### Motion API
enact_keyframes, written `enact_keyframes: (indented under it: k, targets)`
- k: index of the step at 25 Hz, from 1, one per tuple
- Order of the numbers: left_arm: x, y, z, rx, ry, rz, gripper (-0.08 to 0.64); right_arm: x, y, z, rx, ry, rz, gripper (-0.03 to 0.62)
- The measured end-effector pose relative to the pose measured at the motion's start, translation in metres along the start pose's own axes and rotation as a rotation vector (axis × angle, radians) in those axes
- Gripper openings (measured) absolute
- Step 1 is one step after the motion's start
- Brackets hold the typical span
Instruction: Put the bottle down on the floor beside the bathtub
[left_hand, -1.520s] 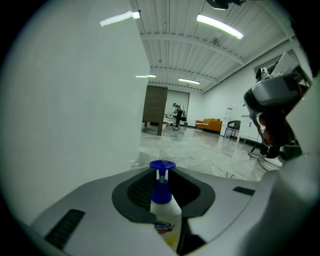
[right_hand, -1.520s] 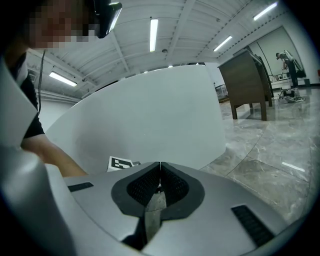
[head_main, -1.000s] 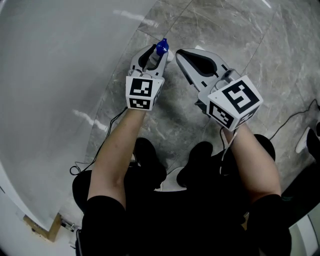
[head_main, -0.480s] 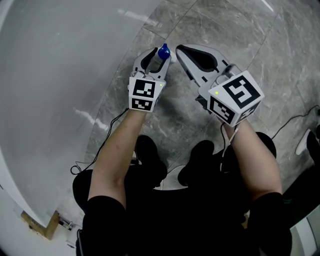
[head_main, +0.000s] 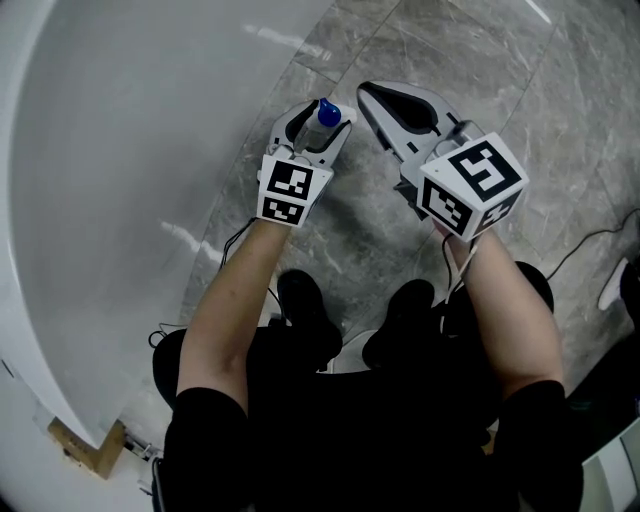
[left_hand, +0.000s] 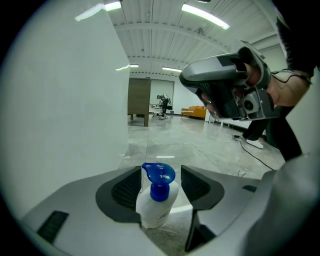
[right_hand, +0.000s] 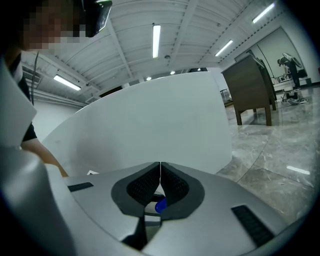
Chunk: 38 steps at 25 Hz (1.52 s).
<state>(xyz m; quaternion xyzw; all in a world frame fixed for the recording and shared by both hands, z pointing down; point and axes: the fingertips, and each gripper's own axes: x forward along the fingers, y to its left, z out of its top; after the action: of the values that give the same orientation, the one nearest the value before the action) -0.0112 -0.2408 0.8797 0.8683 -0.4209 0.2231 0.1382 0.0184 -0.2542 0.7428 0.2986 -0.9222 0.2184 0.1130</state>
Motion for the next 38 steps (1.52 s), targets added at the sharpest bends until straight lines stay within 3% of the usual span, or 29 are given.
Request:
enact_keyframes:
  k: [9, 15, 20, 22, 26, 33, 35, 38]
  targets:
    - [-0.013, 0.010, 0.002, 0.052, 0.056, -0.028, 0.259, -0.003, -0.001, 0.000, 0.016, -0.011, -0.006, 0.029]
    - [-0.018, -0.009, 0.007, 0.173, 0.098, -0.151, 0.256, 0.004, 0.003, 0.004, 0.004, -0.014, 0.012, 0.029]
    - [-0.021, -0.007, 0.011, 0.192, 0.109, -0.144, 0.250, 0.006, 0.004, 0.011, 0.008, -0.034, 0.017, 0.029]
    - [-0.023, -0.007, 0.021, 0.218, 0.107, -0.149, 0.227, 0.003, 0.003, 0.013, 0.010, -0.039, 0.015, 0.029]
    - [-0.026, -0.002, 0.041, 0.346, 0.145, -0.170, 0.154, -0.003, -0.001, 0.009, 0.005, -0.029, 0.007, 0.029]
    - [-0.044, -0.005, 0.087, 0.316, 0.094, -0.223, 0.089, -0.017, -0.002, -0.023, -0.052, 0.066, -0.017, 0.029]
    - [-0.059, -0.001, 0.110, 0.293, 0.029, -0.156, 0.044, -0.023, -0.007, -0.016, -0.107, 0.075, -0.065, 0.029]
    - [-0.096, -0.004, 0.152, 0.196, -0.083, -0.036, 0.021, -0.047, 0.009, 0.004, -0.270, 0.098, -0.147, 0.029]
